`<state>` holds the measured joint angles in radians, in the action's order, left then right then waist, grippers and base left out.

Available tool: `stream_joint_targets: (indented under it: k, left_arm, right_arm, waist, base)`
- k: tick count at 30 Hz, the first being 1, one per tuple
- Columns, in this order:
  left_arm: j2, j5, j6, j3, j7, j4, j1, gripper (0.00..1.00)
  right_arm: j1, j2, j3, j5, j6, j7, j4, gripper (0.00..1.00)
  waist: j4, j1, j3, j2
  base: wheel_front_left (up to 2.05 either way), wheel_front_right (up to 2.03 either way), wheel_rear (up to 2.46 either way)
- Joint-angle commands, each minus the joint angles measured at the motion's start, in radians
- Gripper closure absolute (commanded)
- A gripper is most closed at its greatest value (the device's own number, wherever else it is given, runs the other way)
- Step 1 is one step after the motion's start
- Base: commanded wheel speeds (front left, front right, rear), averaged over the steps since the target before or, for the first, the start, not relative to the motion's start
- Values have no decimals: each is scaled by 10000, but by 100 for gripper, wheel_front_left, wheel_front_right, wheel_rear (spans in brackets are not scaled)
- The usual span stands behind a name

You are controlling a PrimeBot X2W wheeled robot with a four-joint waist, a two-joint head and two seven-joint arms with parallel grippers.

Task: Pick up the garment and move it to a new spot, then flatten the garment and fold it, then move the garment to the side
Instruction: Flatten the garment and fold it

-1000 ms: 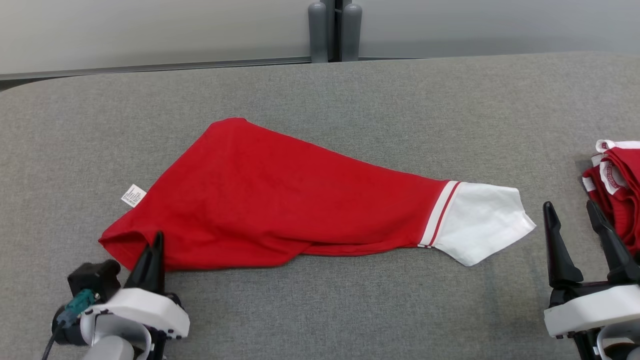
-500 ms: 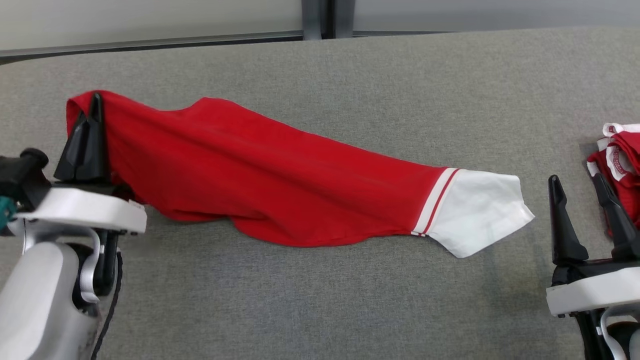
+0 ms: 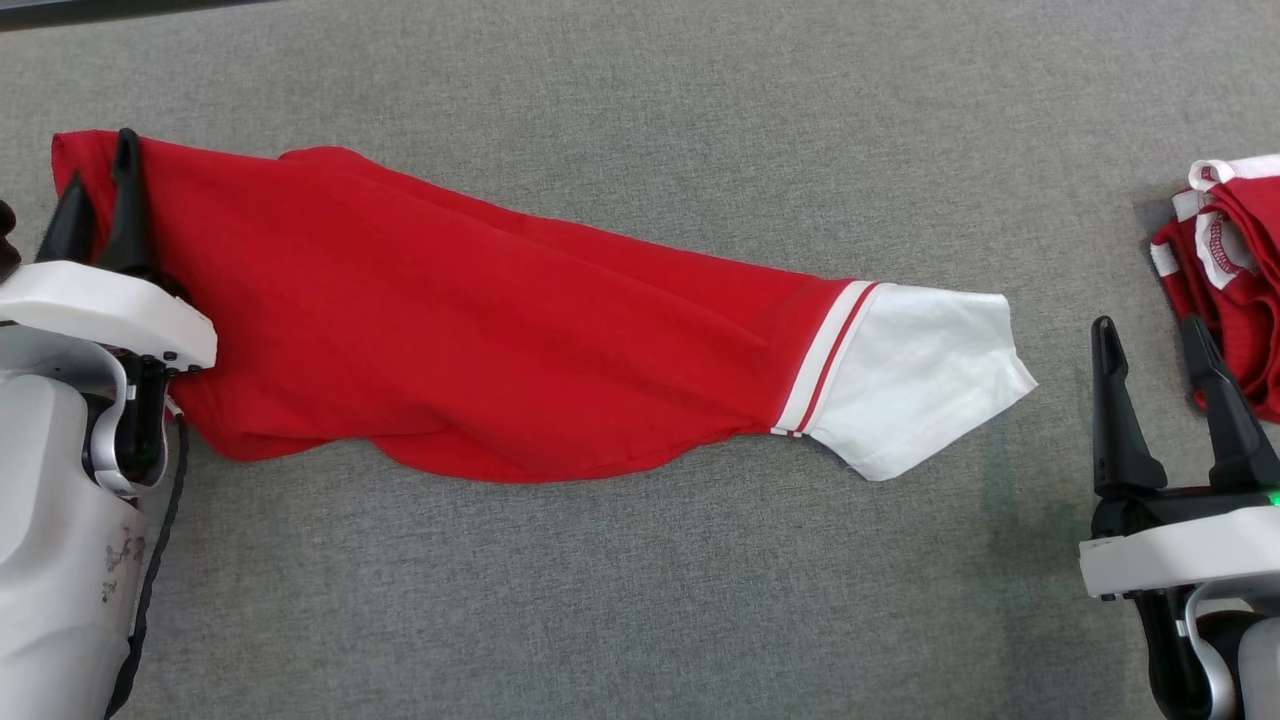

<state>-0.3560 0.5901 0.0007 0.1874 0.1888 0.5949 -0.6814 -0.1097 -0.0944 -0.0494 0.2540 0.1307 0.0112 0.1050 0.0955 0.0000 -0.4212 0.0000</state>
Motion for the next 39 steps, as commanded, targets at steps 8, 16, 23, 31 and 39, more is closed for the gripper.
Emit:
stream_joint_targets:
  k: [8, 16, 23, 31, 39]
  left_arm:
    - [243, -539, 482, -448, 743, -699, 886, 0]
    - [900, -1513, 1009, -1045, 755, -3791, 3646, 0]
    - [1168, -1779, 1326, -687, 555, -5413, 5737, 0]
    - [1253, -1749, 1544, -391, 65, -6148, 6729, 0]
    - [1263, -1723, 1621, -266, -159, -6342, 6814, 0]
  right_arm:
    - [-37, -137, -74, -150, -1, -107, -119, 0]
    - [308, -220, -46, -297, -1, 149, -50, 0]
    - [670, -313, 108, -380, -1, 404, 56, 0]
    - [901, -310, 317, -310, -1, 577, 239, 0]
    - [977, -332, 290, -284, -1, 661, 376, 0]
  waist:
    - [-307, 0, 486, 0]
    - [-695, 0, 1411, 0]
    - [-911, 0, 2147, 0]
    - [-1034, 0, 2561, 0]
    - [-1085, 0, 2547, 0]
  base:
    - [0, 0, 0]
    - [0, 0, 0]
    - [0, 0, 0]
    - [0, 0, 0]
    - [0, 0, 0]
